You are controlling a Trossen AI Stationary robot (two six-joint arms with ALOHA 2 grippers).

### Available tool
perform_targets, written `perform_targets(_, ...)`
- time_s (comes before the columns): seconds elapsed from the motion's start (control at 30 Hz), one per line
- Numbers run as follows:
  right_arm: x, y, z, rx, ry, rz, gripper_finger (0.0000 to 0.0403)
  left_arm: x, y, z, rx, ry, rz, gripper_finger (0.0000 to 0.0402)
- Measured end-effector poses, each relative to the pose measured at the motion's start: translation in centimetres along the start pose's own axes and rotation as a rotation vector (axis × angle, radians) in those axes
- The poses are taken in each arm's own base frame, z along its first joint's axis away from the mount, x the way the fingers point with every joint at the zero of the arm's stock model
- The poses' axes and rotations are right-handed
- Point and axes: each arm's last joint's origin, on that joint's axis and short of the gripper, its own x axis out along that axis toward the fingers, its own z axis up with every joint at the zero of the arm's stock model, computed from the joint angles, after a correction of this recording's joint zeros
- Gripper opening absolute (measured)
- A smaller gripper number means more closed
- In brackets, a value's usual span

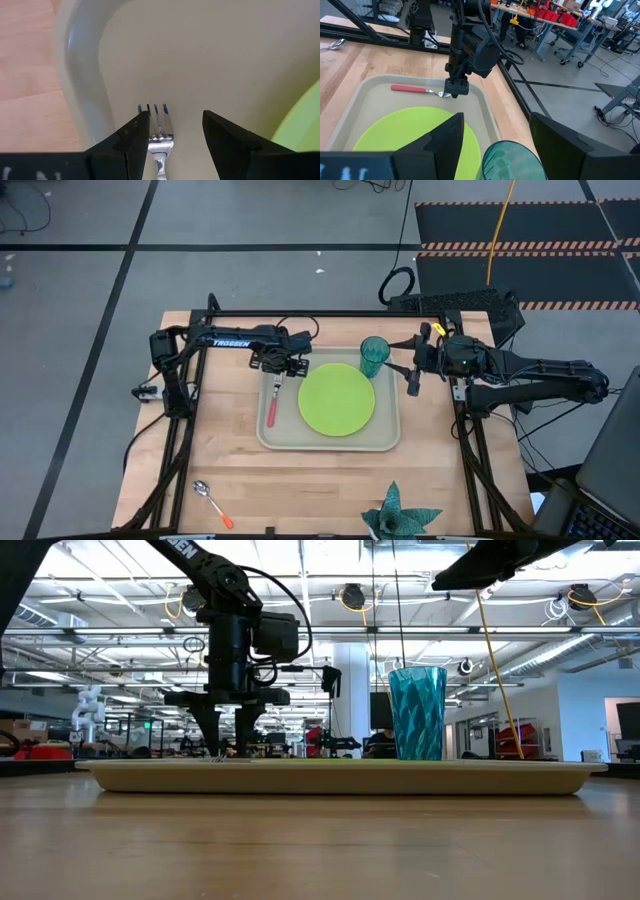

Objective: Pick and place plate/cup/fork/spoon on tray
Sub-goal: Put the pink fork on the light brown serving tray to the left of the light green plate, then put the orange spoon on the light brown serving tray to the left of the light green plate

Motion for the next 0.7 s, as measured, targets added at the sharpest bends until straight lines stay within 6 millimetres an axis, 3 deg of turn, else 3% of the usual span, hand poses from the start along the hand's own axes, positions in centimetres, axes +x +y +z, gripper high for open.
perform_targets(0.7,0.01,0.01,-0.02,0.000,0.002,0.000,0.0219,-0.01,0.40,-0.21,0.001,0.016,0.044,0.0186)
